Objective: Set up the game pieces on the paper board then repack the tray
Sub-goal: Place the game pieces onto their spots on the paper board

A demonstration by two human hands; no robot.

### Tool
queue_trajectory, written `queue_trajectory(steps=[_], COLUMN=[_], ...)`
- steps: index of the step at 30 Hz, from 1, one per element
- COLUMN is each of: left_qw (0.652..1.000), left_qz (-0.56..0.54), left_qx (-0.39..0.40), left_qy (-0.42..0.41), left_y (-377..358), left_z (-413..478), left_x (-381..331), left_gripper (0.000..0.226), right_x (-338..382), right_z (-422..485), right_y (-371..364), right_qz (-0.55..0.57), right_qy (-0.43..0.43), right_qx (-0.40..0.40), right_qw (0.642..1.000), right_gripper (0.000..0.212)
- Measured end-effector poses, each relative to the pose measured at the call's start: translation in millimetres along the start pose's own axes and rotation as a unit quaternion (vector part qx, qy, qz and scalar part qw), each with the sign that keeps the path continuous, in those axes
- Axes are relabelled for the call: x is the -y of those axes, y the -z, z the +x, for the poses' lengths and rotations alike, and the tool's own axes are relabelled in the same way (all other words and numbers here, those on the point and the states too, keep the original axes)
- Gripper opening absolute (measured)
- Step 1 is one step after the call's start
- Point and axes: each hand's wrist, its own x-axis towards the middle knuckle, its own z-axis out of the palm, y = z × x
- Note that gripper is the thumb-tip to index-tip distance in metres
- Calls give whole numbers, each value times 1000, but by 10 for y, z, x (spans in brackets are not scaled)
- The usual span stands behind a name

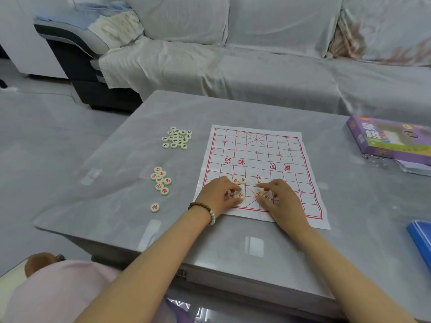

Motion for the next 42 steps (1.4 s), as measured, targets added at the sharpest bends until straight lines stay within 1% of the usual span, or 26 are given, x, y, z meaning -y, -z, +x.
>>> queue_trajectory(steps=[4, 7, 9, 10, 12, 14, 15, 17, 20, 21, 22, 25, 26, 30, 33, 37, 42], left_qw=[999, 996, 992, 991, 991, 988, 985, 986, 987, 986, 986, 987, 987, 992, 995, 995, 994], left_qz=[1, 45, 94, 117, 128, 129, 138, 135, 139, 145, 150, 146, 150, 99, 62, 7, 3], left_qx=[-41, -78, -61, -52, -17, 11, 33, 37, 34, 30, 24, -3, -8, -48, -55, -71, -89], left_qy=[-15, 16, 53, 47, 43, 82, 98, 92, 74, 70, 67, 65, 63, 55, 61, 67, 69], left_y=[231, 476, 638, 691, 772, 850, 869, 867, 882, 901, 928, 990, 1007, 1048, 1066, 1053, 1022], left_z=[-161, -291, -357, -373, -396, -438, -468, -516, -665, -718, -777, -928, -975, -1088, -1103, -1130, -1204], left_x=[229, 586, 844, 954, 1103, 1161, 1231, 1403, 1577, 1608, 1619, 1613, 1619, 1648, 1625, 1574, 1526], left_gripper=[35, 42, 46, 45, 53, 46, 47, 56, 91, 98, 97, 71, 65, 42, 36, 30, 23], right_x=[186, 448, 654, 754, 940, 1097, 1165, 1278, 1420, 1461, 1492, 1544, 1547, 1492, 1458, 1435, 1432], right_z=[51, 103, 139, 153, 179, 204, 216, 238, 274, 287, 302, 343, 352, 363, 352, 335, 308], right_y=[-63, -192, -320, -394, -546, -682, -741, -854, -1012, -1056, -1097, -1184, -1205, -1234, -1184, -1123, -1113], right_qz=[14, 40, 48, 50, 51, 54, 51, 45, 31, 21, 11, -11, -16, -37, -24, -16, -8], right_qy=[43, 78, 102, 112, 126, 136, 140, 146, 162, 164, 166, 170, 174, 199, 199, 185, 169], right_qx=[-17, -1, 25, 41, 71, 91, 101, 124, 165, 178, 191, 217, 217, 168, 152, 166, 174], right_qw=[999, 996, 993, 992, 988, 985, 984, 981, 972, 970, 967, 961, 960, 965, 968, 968, 970], right_gripper=[22, 20, 21, 23, 26, 28, 30, 35, 44, 46, 49, 51, 50, 41, 31, 25, 22])
